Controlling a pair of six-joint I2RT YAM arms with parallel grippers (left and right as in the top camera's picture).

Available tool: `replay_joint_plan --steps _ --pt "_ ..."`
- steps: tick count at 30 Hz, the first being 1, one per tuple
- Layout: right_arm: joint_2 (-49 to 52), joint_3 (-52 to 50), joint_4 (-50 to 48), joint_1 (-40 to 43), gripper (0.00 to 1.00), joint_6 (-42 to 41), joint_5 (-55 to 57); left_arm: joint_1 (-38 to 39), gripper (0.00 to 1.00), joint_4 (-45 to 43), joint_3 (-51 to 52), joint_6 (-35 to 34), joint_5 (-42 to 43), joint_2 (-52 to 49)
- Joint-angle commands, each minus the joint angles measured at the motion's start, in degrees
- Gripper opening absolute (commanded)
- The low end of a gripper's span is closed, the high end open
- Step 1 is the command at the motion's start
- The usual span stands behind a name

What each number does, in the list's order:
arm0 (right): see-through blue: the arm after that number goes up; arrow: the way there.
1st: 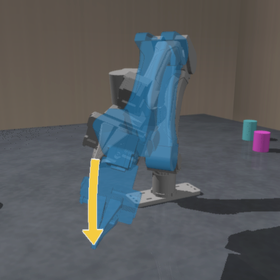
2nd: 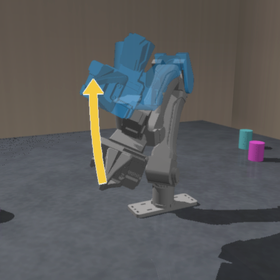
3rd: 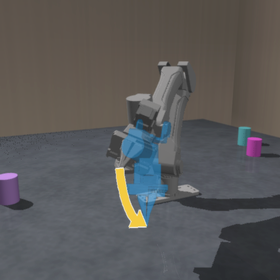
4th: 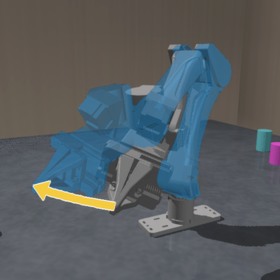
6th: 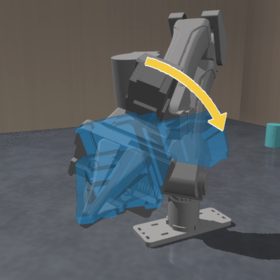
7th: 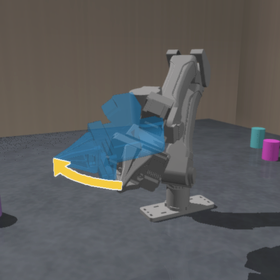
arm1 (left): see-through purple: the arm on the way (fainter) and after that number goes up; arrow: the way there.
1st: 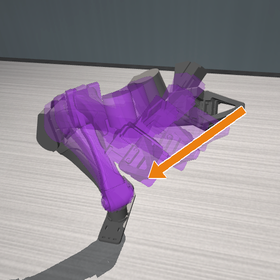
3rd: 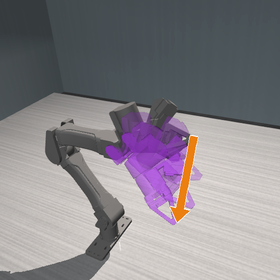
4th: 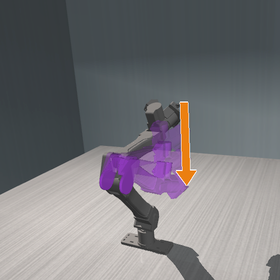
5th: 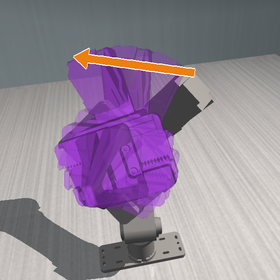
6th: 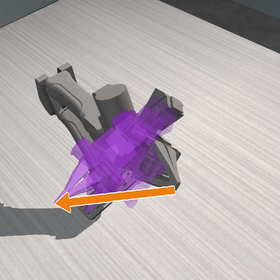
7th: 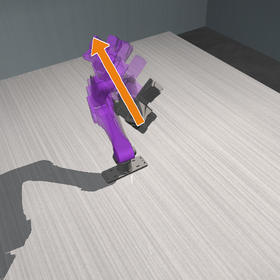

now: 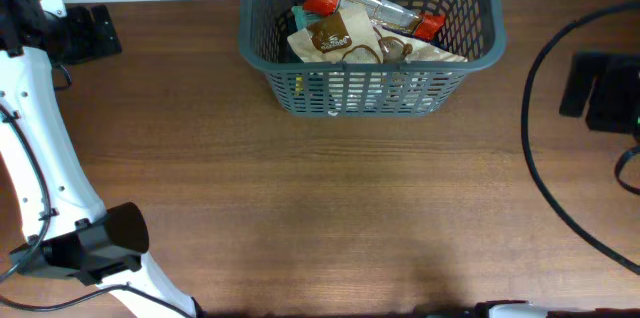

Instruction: Pack container

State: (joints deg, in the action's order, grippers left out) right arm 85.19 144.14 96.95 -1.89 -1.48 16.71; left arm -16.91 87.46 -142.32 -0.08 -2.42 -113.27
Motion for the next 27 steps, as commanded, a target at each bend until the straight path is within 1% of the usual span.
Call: replay_joint_plan --steps 1,4,7,10,12,17,21,27 --pt "-2.3 -1.2 -0.7 0.5 0.99 -0.5 1.0 -0.2 0.99 0.0 0.1 -0.6 -0.4 -0.2" --pt "-7.0 -6.1 -5.7 0.5 0.99 -0.5 0.2 -0.2 0.99 0.0 0.1 -0.6 -0.4 -0.2" --pt "-13.9 -15.9 -14.1 0.5 0.99 -0.5 -0.7 -0.2 0.99 0.0 0.1 -0.6 -0.4 -0.2" --pt "-21.9 -28.8 -23.6 0.5 0.99 -0.5 -0.6 -0.2 0.99 0.0 0.1 -0.6 -0.4 -0.2" --pt "-28.0 -39.2 -30.2 0.5 0.99 -0.5 -0.5 -0.2 0.99 0.0 0.1 -0.6 -0.4 -0.2" --pt "-42.2 -64.3 -42.6 2.8 0.99 -0.5 -0.4 -0.2 0.99 0.0 0.1 -0.6 -0.4 -0.2" --pt "-51.5 -80.0 -46.3 3.8 0.99 -0.5 -0.4 -0.2 0.99 0.0 0.1 -0.6 -0.4 -0.2" --pt "-64.0 -99.6 -46.8 3.8 0.99 -0.6 -0.7 -0.2 0.99 0.0 0.1 -0.6 -0.4 -0.2"
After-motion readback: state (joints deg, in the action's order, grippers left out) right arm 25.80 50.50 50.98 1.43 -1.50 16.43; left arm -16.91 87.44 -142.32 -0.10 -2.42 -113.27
